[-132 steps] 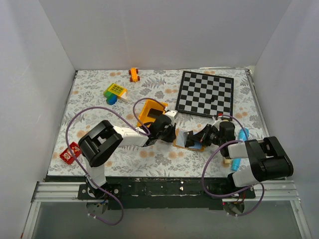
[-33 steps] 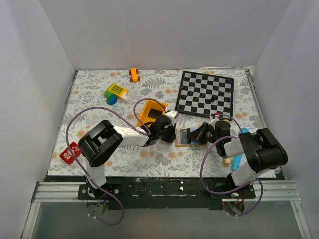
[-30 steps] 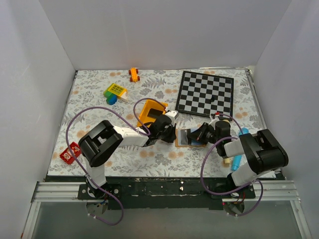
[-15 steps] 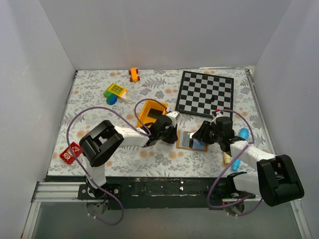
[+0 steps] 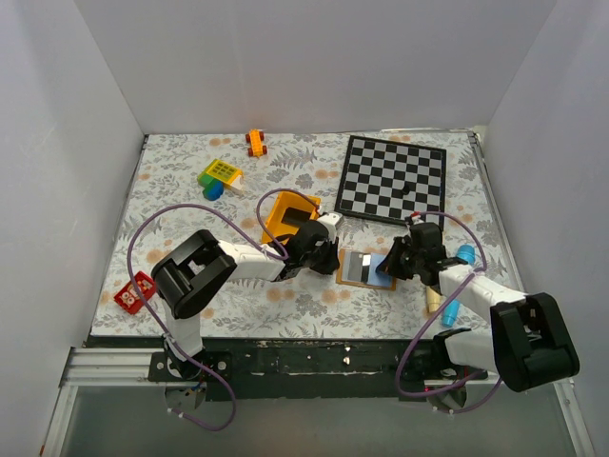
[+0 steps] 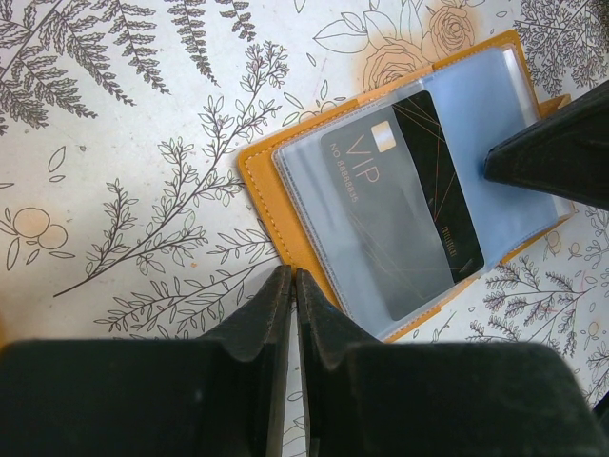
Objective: Put the credit cards into the card holder
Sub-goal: Insert the credit card into the card slot.
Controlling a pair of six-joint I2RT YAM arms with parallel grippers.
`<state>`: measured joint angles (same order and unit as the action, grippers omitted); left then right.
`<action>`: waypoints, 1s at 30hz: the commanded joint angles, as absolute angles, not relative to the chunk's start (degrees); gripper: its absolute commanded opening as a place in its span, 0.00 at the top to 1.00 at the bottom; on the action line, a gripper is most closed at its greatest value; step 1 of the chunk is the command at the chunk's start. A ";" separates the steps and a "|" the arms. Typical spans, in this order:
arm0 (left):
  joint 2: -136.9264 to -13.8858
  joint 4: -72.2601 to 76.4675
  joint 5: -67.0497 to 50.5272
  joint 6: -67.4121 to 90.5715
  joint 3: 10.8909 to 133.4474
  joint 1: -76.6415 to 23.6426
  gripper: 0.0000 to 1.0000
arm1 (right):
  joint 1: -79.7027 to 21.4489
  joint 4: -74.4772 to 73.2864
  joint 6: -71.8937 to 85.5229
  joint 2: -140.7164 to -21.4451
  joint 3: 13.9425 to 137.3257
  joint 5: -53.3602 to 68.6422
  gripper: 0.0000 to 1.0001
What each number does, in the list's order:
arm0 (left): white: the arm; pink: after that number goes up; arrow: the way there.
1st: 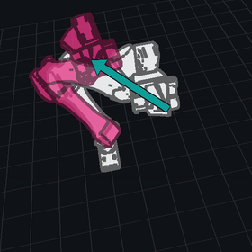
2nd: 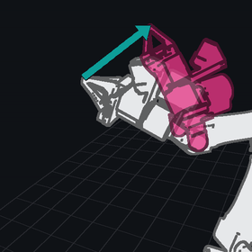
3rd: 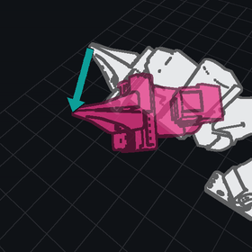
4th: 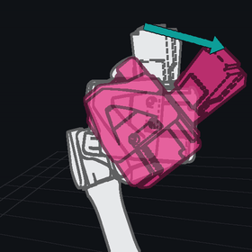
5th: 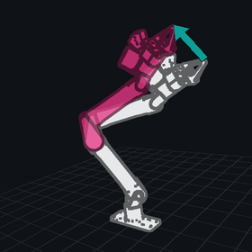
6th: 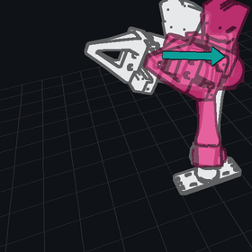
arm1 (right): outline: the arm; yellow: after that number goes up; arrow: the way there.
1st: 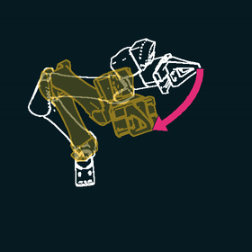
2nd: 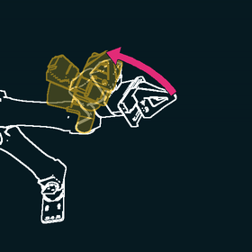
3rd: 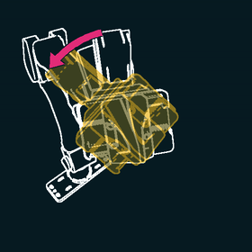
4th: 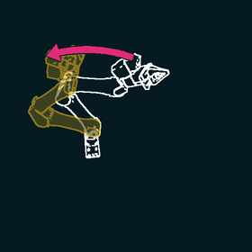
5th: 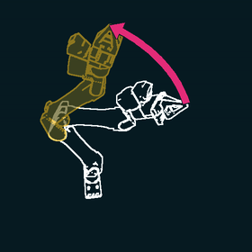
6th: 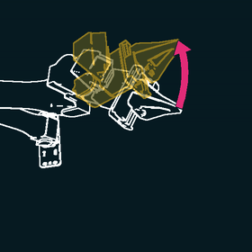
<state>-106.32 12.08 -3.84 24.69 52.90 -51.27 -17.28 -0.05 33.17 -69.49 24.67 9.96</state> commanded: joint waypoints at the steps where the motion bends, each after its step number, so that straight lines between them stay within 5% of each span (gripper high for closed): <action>1: -107.14 9.84 -4.48 24.08 53.00 -51.68 0.95 | -17.31 1.30 32.87 -70.84 26.98 10.10 0.99; 30: -107.40 10.02 -4.48 24.17 52.91 -51.68 0.96 | -22.32 2.55 32.87 -76.90 31.99 11.43 0.99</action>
<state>-106.41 12.25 -3.88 24.67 52.90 -51.24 -20.95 1.43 32.95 -76.31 29.65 10.79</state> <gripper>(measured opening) 0.050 0.022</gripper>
